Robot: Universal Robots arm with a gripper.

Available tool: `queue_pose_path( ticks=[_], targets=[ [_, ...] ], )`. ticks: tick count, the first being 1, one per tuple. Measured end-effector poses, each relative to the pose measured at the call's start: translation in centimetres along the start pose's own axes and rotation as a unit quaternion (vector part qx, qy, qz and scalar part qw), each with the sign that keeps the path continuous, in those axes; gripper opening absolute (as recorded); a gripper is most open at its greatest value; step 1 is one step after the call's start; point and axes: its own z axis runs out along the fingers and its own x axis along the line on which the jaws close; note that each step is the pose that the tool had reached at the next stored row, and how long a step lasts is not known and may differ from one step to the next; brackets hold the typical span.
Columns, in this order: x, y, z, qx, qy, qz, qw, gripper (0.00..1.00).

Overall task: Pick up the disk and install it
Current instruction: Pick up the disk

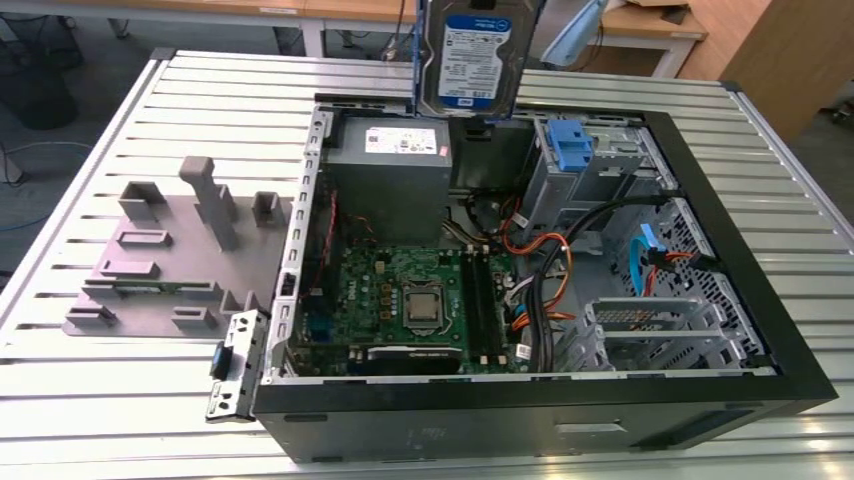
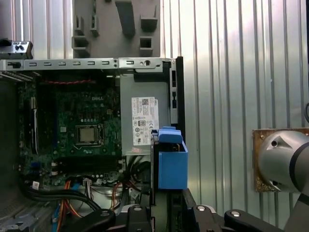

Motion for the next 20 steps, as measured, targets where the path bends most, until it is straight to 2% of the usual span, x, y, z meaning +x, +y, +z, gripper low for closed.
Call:
queue_pose_path(
  ticks=[5,12,20],
  targets=[
    [-0.07,-1.57,-0.01,0.0000,0.0000,0.000,1.00000,0.35],
    [-0.03,-1.61,-0.01,0.0000,0.0002,0.000,1.00000,0.35],
    [0.62,-1.64,-0.04,0.0001,0.0025,0.000,1.00000,0.35]
  ],
)
